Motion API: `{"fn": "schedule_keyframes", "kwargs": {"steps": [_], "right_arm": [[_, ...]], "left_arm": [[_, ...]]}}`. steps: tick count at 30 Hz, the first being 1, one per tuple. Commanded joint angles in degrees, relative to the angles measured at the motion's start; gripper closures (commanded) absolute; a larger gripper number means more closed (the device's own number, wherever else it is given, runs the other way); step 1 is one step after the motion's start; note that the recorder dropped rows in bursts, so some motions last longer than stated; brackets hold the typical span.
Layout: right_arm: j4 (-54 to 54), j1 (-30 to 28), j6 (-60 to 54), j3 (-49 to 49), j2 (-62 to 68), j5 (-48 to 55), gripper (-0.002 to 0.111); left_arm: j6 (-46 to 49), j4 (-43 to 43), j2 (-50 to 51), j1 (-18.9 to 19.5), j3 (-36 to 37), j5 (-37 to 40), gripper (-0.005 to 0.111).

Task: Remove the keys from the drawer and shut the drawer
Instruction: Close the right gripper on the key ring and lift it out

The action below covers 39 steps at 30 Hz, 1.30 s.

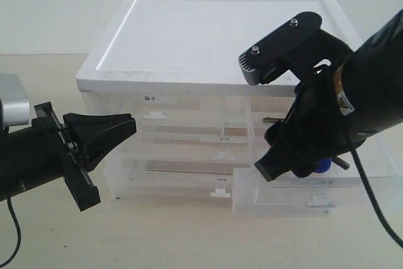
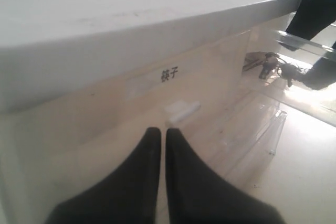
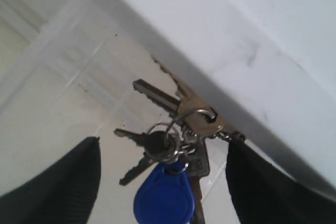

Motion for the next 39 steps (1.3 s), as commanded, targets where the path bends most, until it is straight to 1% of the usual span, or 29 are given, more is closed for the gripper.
{"fn": "schedule_keyframes", "kwargs": {"steps": [1, 5, 6, 8, 13, 16, 20, 28, 34, 39], "right_arm": [[-4.1, -0.18, 2.92, -0.11, 2.35, 0.08, 0.051], [-4.19, -0.18, 1.98, -0.11, 3.93, 0.08, 0.078], [-4.19, -0.18, 0.8, -0.11, 3.93, 0.08, 0.09], [-4.19, -0.18, -1.12, -0.11, 3.8, 0.08, 0.107], [-3.44, 0.14, -3.29, -0.11, 1.96, -1.05, 0.108], [-4.3, 2.28, -4.94, -0.11, -0.64, -1.33, 0.108], [-7.79, 5.06, -4.39, -0.11, -3.35, -1.33, 0.108], [-7.91, 5.17, -4.18, -0.11, -4.3, -1.32, 0.108], [-9.13, 5.17, -4.18, -0.11, -11.03, -1.32, 0.108], [-8.98, 5.17, -4.78, -0.37, -12.92, -1.59, 0.108]], "left_arm": [[-0.97, 0.68, 0.14, -0.09, -0.25, 0.01, 0.102], [-0.97, 0.68, 0.14, -0.09, -0.25, 0.01, 0.102], [-1.12, 0.68, 0.14, -0.09, -0.25, 0.01, 0.102], [-1.12, 0.68, 0.14, -0.09, -0.25, 0.01, 0.102], [-1.37, 0.68, 0.14, -0.09, -0.25, 0.01, 0.102], [-1.37, 0.68, 0.14, -0.09, -0.25, 0.01, 0.102], [-1.37, 0.68, 0.14, -0.09, -0.25, 0.01, 0.102], [-1.38, 0.78, 0.14, -0.09, -0.25, 0.01, 0.102], [-1.38, 0.92, 0.14, -0.09, -0.25, 0.01, 0.102], [-1.38, 0.92, 0.14, -0.09, -0.25, 0.01, 0.102]]}}
